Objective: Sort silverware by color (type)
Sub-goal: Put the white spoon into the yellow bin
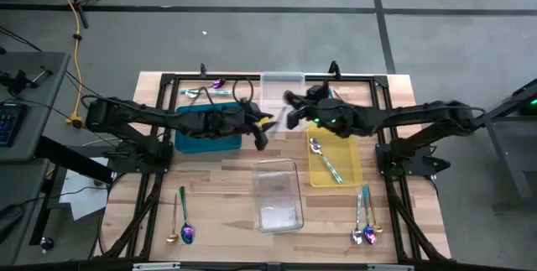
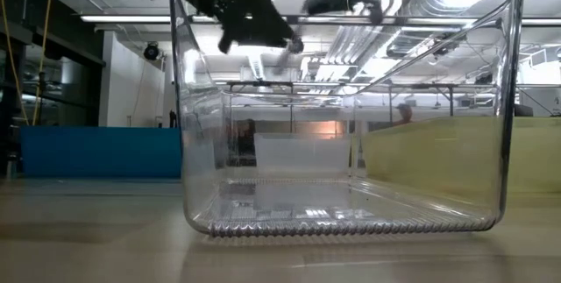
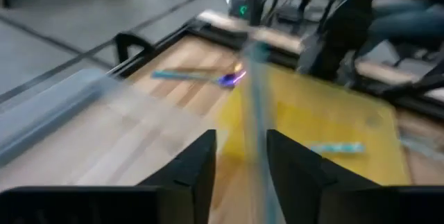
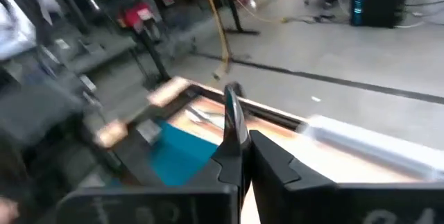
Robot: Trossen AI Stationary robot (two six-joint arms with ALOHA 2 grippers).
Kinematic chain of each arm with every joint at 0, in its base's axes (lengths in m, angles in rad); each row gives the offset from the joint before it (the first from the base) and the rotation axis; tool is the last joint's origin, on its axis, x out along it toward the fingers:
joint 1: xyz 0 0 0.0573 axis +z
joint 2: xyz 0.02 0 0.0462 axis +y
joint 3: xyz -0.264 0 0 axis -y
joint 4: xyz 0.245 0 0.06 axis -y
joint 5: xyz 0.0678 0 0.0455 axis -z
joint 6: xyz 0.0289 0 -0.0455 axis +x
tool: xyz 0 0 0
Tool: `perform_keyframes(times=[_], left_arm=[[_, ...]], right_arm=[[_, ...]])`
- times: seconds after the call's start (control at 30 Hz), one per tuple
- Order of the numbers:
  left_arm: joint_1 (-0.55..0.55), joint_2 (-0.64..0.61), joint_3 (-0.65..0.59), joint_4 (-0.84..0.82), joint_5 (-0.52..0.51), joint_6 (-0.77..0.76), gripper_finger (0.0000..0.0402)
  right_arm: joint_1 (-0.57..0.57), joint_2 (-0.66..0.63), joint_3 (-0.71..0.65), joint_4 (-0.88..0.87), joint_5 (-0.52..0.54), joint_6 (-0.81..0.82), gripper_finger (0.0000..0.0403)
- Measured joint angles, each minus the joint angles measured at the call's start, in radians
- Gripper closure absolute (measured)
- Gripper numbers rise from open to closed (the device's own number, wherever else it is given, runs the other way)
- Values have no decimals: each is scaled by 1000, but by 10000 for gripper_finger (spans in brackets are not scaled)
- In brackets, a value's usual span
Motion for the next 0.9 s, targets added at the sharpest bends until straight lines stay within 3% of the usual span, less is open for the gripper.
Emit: perform_keyframes(times=[0.17,0.27,0.47,0.67,0.9], left_arm=[[40,-171,-1,-223,6,26,252],[58,-284,-1,-302,6,34,250],[50,-463,-86,-178,24,34,255],[21,-542,-242,59,50,-32,263],[11,-551,-262,79,50,-63,264]], right_arm=[[-12,-182,0,-344,-51,-11,397],[-17,-286,0,-588,-135,46,398],[-15,-364,-4,-967,-308,191,400],[-20,-321,-128,-934,-381,243,400],[-56,-209,-229,-856,-464,215,400]])
